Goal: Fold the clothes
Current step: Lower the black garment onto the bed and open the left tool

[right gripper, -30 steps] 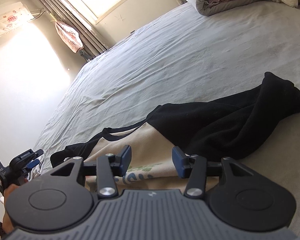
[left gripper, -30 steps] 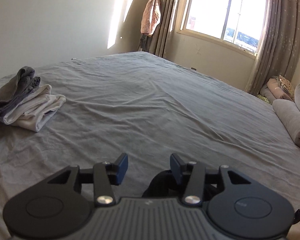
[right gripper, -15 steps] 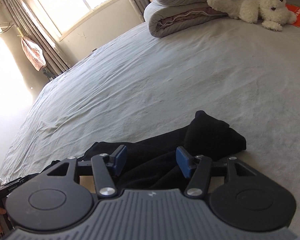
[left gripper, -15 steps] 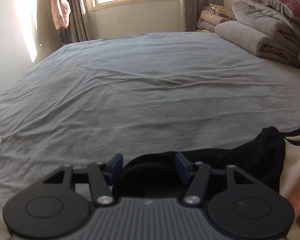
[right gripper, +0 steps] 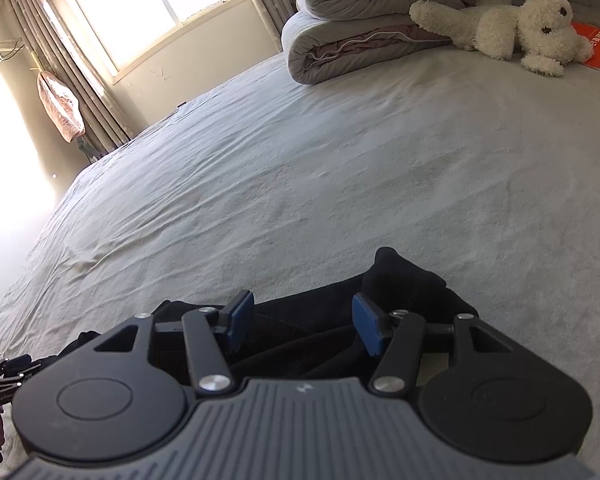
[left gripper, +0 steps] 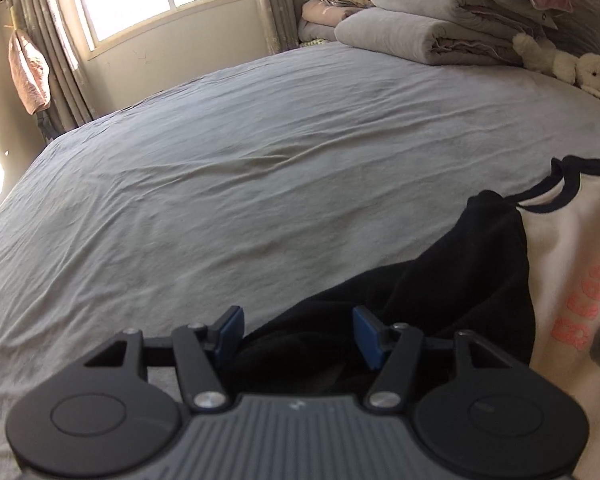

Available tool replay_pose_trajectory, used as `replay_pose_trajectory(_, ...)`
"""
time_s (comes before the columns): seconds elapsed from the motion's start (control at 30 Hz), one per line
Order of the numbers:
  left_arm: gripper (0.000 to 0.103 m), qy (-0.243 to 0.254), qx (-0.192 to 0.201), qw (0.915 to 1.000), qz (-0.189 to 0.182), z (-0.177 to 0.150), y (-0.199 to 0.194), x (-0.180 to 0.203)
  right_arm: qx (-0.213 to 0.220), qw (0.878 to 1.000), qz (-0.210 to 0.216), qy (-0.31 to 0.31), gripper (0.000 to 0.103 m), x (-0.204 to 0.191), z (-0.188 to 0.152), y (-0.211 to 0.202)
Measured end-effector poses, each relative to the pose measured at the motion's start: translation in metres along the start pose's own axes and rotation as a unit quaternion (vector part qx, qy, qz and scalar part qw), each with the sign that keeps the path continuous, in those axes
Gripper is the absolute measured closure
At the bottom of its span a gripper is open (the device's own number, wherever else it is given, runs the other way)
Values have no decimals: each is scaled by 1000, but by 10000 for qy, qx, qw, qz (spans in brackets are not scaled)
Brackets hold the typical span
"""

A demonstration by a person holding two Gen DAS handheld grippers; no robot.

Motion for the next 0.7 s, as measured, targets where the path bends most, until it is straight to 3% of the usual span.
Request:
replay_pose_trajectory(0.1,43,171,-235,9996,8,-5,3,9,175,9997,34,188,44,7,6,-6)
replay_pose_trajectory(0.27,80,269,-349,9975,553,-4,3,27,391,9983,-85,435,43,18,14,-14)
replay_pose_trajectory(0.3,81,302,-357,9961,750,-4,2,29,419,9978,-175,477,42,21,14,-15)
replay_pose_trajectory(0.37,85,-6,-293,9953,923,-2,-4,26,447,9967,-329,599,42,28,15,-16)
replay_pose_trajectory(0.47,86,-885,-143,9908,1016,0,-15,3,437,9949,-443,796,42,38,15,-18)
replay_pose_trajectory(0.7,86,-1929,241,9649,1767,0,-41,-41,442,9947,-381,842,42,41,15,-22)
Point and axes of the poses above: each gripper's, at about its wrist camera, not at the fingertips, and y roughly the way its jaws point, x to its right, z to its top, the point moved 8 cm from there along y, roughly the way its jaws point, and after that the axes turned 15 degrees about -x, right-handed, at the moved point
